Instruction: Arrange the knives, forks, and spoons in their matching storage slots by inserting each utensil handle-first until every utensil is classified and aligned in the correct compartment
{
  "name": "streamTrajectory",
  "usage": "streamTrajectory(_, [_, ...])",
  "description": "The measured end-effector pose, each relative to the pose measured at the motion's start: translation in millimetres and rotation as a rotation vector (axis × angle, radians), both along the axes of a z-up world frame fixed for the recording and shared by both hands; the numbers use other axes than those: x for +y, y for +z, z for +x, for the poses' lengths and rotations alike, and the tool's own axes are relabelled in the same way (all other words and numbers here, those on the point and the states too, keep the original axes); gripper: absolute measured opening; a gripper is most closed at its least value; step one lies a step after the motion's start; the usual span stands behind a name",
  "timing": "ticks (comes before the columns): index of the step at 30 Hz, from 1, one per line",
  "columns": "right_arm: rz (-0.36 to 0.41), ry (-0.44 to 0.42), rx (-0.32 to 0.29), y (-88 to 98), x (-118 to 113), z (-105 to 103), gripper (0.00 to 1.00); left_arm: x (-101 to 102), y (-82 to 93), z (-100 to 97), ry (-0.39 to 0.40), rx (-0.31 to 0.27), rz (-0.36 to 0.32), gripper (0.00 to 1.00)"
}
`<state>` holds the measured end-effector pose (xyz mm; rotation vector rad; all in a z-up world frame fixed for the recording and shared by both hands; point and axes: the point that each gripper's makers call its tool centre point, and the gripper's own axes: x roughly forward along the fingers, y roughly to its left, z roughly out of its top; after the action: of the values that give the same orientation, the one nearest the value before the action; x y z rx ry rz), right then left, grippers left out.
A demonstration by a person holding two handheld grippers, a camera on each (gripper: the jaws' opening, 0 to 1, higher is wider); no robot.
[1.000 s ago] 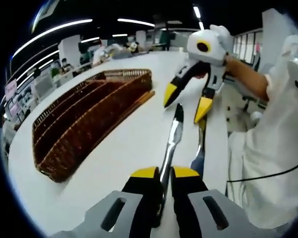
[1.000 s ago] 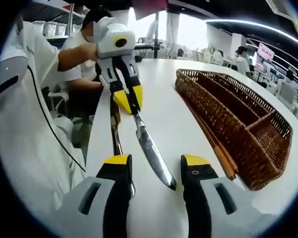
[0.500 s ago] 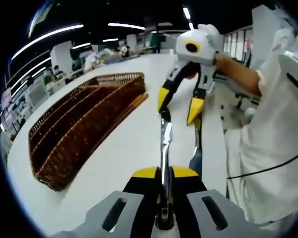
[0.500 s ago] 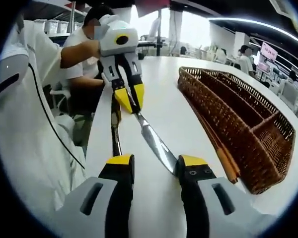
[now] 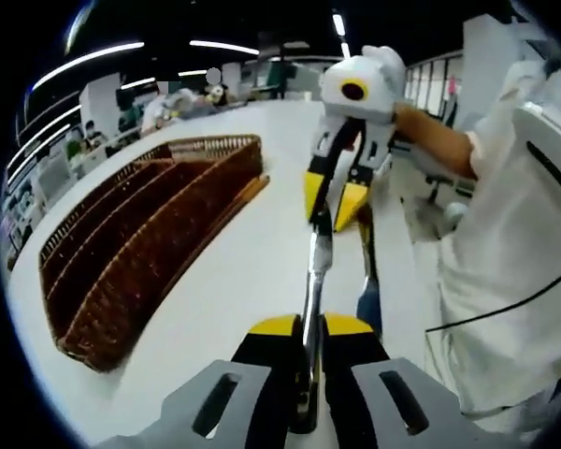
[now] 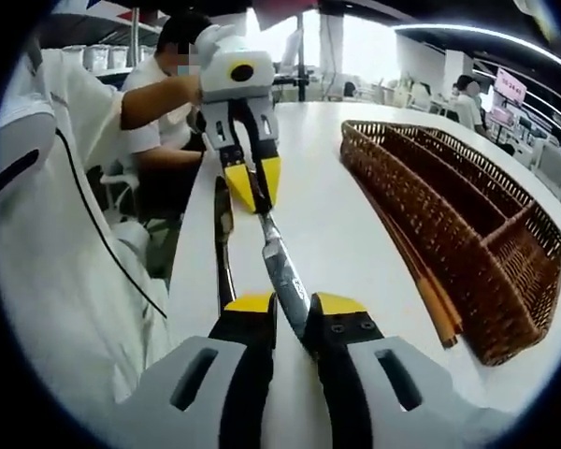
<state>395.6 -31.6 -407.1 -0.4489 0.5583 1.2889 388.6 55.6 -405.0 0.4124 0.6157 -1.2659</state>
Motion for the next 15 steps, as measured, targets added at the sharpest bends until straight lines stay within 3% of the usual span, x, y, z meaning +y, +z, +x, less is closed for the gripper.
streamTrajectory(4, [0.017, -0.022, 0.052, 1.0, 1.4, -2.6, 0.14, 0.0, 0.1, 0.0, -0.003, -0.01, 0.004, 0.08])
streamTrajectory(5, [0.035, -0.044, 0.111, 1.3, 1.7, -5.7, 0.14, 0.0, 0.0, 0.5, -0.014, -0.03, 0.016, 0.08])
streamTrajectory(9, [0.059, -0.072, 0.18, 2.4, 1.0, -4.6, 0.13, 0.2, 0.1, 2.6, -0.009, -0.051, 0.025, 0.09])
streamTrajectory(10, [0.071, -0.089, 0.226, 2.8, 1.1, -4.6, 0.13, 0.1, 0.4, 2.6, -0.01, -0.058, 0.028, 0.09])
streamTrajectory(12, [0.089, -0.119, 0.286, 3.2, 1.3, -2.5, 0.13, -0.2, 0.9, 2.8, -0.022, -0.088, 0.041, 0.09])
streamTrajectory(13, [0.097, -0.13, 0.31, 3.5, 1.5, -1.7, 0.13, -1.2, 2.2, 3.8, -0.059, -0.143, 0.059, 0.09])
streamTrajectory(15, [0.115, -0.16, 0.378, 3.5, 1.6, -1.0, 0.13, -3.2, 1.7, 2.5, -0.058, -0.153, 0.065, 0.09])
